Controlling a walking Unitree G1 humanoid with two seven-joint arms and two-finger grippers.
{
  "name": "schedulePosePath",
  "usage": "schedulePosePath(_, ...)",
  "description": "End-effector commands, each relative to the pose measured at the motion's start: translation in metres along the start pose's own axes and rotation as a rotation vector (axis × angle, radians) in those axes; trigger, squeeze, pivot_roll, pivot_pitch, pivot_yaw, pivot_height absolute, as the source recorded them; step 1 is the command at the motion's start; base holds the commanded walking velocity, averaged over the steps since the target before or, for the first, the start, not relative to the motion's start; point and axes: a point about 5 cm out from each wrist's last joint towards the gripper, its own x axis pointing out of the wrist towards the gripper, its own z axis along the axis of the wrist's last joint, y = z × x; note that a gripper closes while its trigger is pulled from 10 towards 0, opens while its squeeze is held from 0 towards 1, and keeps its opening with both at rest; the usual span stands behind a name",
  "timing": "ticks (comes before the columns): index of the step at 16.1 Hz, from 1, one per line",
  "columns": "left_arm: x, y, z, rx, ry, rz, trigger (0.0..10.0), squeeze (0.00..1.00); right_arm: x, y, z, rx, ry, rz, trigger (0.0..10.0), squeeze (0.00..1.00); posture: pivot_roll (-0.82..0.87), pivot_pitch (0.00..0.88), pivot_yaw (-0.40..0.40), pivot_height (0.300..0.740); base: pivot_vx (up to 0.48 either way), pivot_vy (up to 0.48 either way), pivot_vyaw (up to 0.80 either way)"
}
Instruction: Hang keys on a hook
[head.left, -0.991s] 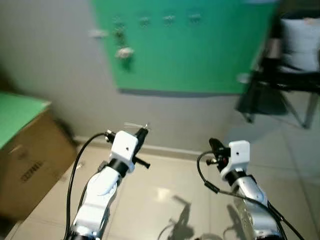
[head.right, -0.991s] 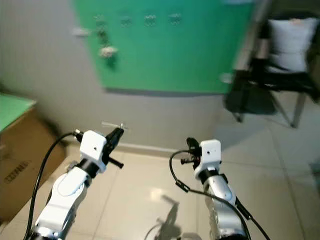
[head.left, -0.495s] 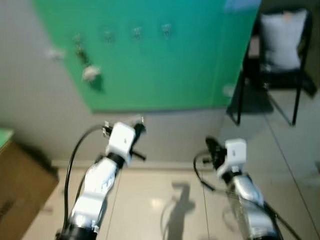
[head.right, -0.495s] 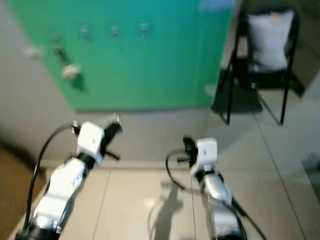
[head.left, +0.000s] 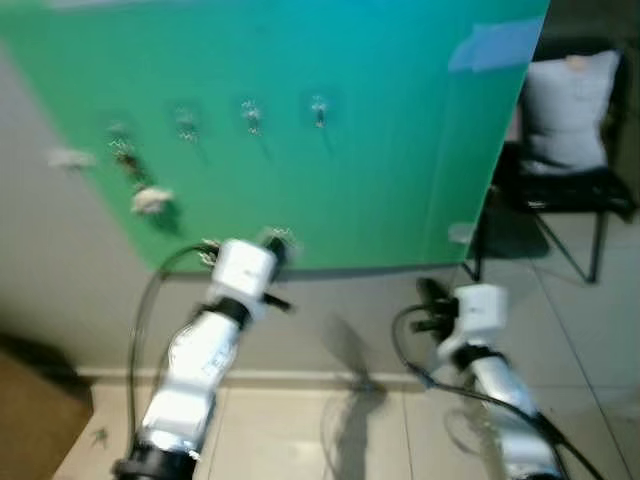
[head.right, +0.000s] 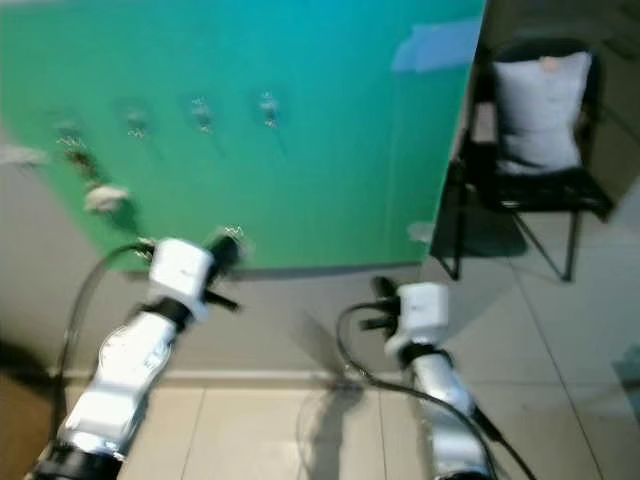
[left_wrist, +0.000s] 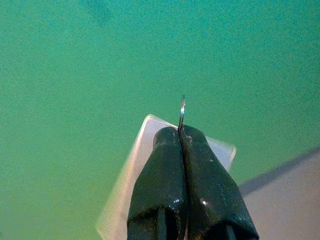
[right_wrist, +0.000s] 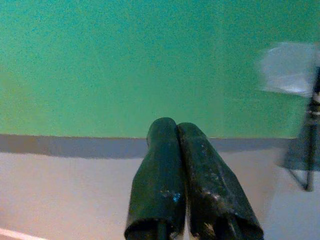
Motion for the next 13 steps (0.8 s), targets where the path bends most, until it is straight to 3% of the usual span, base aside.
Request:
schedulePosePath(1,0.007,-0.002,0.015,0.003,-0.04,-0.017,0.0,0.0,-0.001,-0.005,0.001,-0.01,-0.002,-0.012,10.0,0.0,-0.23,0.0,0.113,0.74,0.0,0.0,0.0)
schedulePosePath(3,0.012,0.0,0.023,0.004,-0.052,-0.025,0.0,0.0,-0.001,-0.004,0.001,-0.009,0.0,-0.011,10.0,0.0,-0.23,0.0,0.114,0.74,0.0,0.0,0.0)
schedulePosePath(7,0.035,0.029,0.051,0.086,-0.093,0.026,0.0,0.0,-0.001,-0.005,0.001,-0.009,-0.001,-0.016,10.0,0.0,-0.25,0.0,0.12,0.74,0.0,0.0,0.0)
schedulePosePath(13,0.057,0.032,0.069,0.141,-0.09,-0.014,0.0,0.0,-0.004,-0.001,0.0,-0.003,-0.002,-0.02,10.0,0.0,-0.26,0.0,0.133,0.74,0.0,0.0,0.0)
